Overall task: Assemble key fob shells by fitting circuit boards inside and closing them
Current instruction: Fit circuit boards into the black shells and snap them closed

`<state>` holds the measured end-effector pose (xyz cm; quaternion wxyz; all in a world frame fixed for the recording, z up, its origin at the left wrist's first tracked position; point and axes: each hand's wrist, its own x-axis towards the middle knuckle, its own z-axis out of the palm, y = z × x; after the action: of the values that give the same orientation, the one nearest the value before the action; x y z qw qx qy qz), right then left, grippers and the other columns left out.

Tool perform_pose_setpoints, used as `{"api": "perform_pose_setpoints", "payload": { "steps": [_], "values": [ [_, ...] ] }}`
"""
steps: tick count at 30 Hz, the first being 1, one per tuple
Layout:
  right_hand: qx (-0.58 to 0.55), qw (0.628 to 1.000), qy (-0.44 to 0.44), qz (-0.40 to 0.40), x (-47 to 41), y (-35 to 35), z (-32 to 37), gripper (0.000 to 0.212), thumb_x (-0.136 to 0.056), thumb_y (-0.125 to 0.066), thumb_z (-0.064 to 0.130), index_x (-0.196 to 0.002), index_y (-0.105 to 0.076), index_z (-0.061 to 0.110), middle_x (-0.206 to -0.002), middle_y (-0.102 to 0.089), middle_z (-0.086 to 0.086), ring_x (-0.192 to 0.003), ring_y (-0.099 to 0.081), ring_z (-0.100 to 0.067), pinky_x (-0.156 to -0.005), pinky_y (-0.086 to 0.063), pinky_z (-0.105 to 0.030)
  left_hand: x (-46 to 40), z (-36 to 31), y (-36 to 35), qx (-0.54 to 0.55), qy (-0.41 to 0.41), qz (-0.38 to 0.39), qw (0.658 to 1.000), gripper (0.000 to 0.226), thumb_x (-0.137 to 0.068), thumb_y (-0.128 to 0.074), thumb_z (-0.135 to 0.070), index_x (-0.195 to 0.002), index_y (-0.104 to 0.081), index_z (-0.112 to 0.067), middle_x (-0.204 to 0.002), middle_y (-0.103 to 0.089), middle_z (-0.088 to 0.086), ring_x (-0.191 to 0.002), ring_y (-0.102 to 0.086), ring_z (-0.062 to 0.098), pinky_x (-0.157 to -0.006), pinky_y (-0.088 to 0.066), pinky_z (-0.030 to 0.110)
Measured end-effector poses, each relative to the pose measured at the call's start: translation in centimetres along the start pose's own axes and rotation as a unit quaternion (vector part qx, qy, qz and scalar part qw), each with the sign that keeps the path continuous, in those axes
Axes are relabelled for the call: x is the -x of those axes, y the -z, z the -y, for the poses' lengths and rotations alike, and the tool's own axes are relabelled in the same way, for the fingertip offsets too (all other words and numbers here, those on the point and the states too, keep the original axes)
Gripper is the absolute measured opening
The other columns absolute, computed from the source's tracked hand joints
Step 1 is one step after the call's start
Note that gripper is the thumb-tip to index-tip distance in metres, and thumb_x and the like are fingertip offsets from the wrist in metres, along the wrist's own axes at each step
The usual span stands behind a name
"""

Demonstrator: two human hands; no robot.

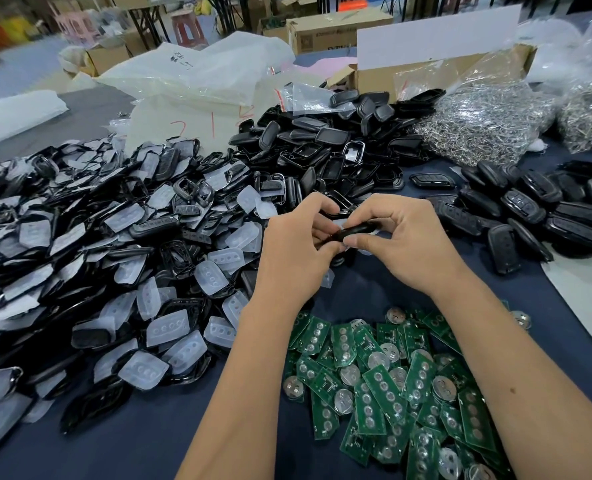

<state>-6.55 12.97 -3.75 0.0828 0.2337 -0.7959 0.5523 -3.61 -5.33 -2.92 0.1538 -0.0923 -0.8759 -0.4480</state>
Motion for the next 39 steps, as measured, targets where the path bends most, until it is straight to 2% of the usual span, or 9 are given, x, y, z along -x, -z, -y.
{"api": "perform_pose_setpoints", "payload": {
  "steps": [5,11,18,22,26,29,32,35,39],
  "values": [
    [0.037,0.999,-0.004,0.006,0.1,-0.1,0.0,0.020,-0.084,-0.084,0.007,-0.093,-0.076,0.022,-0.092,-0.072,0.010,-0.091,-0.070,-0.013,-0.085,-0.057,-0.047,0.1,-0.3,0.0,-0.021,0.000,-0.014,1.000,0.045,-0.076,-0.088,-0.009,-0.108,-0.064,-0.029,-0.086,-0.072,-0.015,-0.080,-0.069,0.000,-0.075,-0.061,0.030],
    [-0.019,1.000,0.012,-0.004,0.3,-0.3,0.3,0.037,-0.083,-0.079,0.000,-0.106,-0.071,0.028,-0.093,-0.074,0.008,-0.097,-0.072,-0.014,-0.080,-0.056,-0.022,0.0,-0.3,-0.2,-0.009,0.017,-0.016,1.000,0.042,-0.074,-0.088,-0.001,-0.099,-0.063,-0.024,-0.078,-0.071,-0.010,-0.075,-0.070,0.002,-0.075,-0.062,0.037],
    [-0.002,0.999,0.044,-0.019,0.1,-0.8,0.7,0.036,-0.080,-0.078,0.000,-0.105,-0.065,0.024,-0.091,-0.072,0.008,-0.100,-0.071,-0.018,-0.091,-0.058,-0.042,0.0,-0.1,-0.3,-0.023,0.010,-0.018,1.000,0.042,-0.076,-0.087,-0.003,-0.094,-0.057,-0.025,-0.078,-0.065,-0.012,-0.075,-0.066,0.004,-0.073,-0.060,0.037],
    [0.000,0.999,0.045,-0.027,0.2,-1.1,1.0,0.052,-0.078,-0.076,-0.001,-0.119,-0.060,0.028,-0.091,-0.071,0.006,-0.099,-0.069,-0.018,-0.092,-0.057,-0.042,0.0,-0.3,-0.7,-0.046,-0.011,-0.022,0.999,0.042,-0.076,-0.082,0.001,-0.096,-0.057,-0.025,-0.078,-0.061,-0.016,-0.074,-0.063,0.005,-0.071,-0.059,0.037],
    [-0.088,0.995,0.025,-0.041,0.1,-1.2,0.9,0.073,-0.080,-0.082,0.003,-0.140,-0.051,0.030,-0.103,-0.071,0.000,-0.105,-0.070,-0.022,-0.093,-0.058,-0.037,0.0,-0.2,-0.9,-0.041,-0.011,-0.049,0.998,0.048,-0.078,-0.077,0.003,-0.101,-0.054,-0.032,-0.080,-0.061,-0.014,-0.075,-0.063,0.003,-0.067,-0.058,0.033],
    [-0.108,0.990,-0.017,-0.092,0.0,-0.9,0.4,0.057,-0.084,-0.084,0.022,-0.134,-0.058,0.030,-0.109,-0.071,0.002,-0.102,-0.071,-0.017,-0.089,-0.060,-0.034,-0.3,0.0,-1.0,0.059,0.049,-0.074,0.994,0.041,-0.078,-0.084,-0.001,-0.100,-0.059,-0.026,-0.077,-0.060,-0.010,-0.070,-0.068,0.008,-0.066,-0.058,0.028],
    [-0.084,0.991,-0.064,-0.087,-0.2,-0.7,0.1,0.022,-0.093,-0.071,0.041,-0.111,-0.074,0.029,-0.095,-0.074,0.002,-0.085,-0.071,-0.016,-0.076,-0.062,-0.046,-0.4,0.0,-1.1,0.213,0.125,-0.049,0.968,0.032,-0.076,-0.086,0.003,-0.092,-0.063,-0.014,-0.079,-0.066,0.006,-0.076,-0.074,0.027,-0.078,-0.064,0.041],
    [-0.108,0.987,-0.102,-0.057,-0.1,-1.0,0.1,0.032,-0.093,-0.061,0.054,-0.093,-0.078,0.027,-0.072,-0.069,0.005,-0.064,-0.065,-0.009,-0.059,-0.057,-0.034,-0.2,0.0,-1.0,0.329,0.156,-0.018,0.931,0.029,-0.076,-0.084,0.008,-0.085,-0.061,-0.008,-0.082,-0.067,0.015,-0.077,-0.073,0.028,-0.082,-0.064,0.051],
    [-0.137,0.984,-0.091,-0.070,0.0,-1.1,0.1,0.023,-0.088,-0.072,0.047,-0.086,-0.080,0.026,-0.064,-0.066,-0.001,-0.053,-0.057,-0.013,-0.049,-0.047,-0.025,-0.1,-0.2,-1.0,0.409,0.164,0.023,0.897,0.028,-0.080,-0.077,0.016,-0.084,-0.057,-0.004,-0.082,-0.068,0.012,-0.080,-0.074,0.026,-0.076,-0.064,0.038]
  ]
}}
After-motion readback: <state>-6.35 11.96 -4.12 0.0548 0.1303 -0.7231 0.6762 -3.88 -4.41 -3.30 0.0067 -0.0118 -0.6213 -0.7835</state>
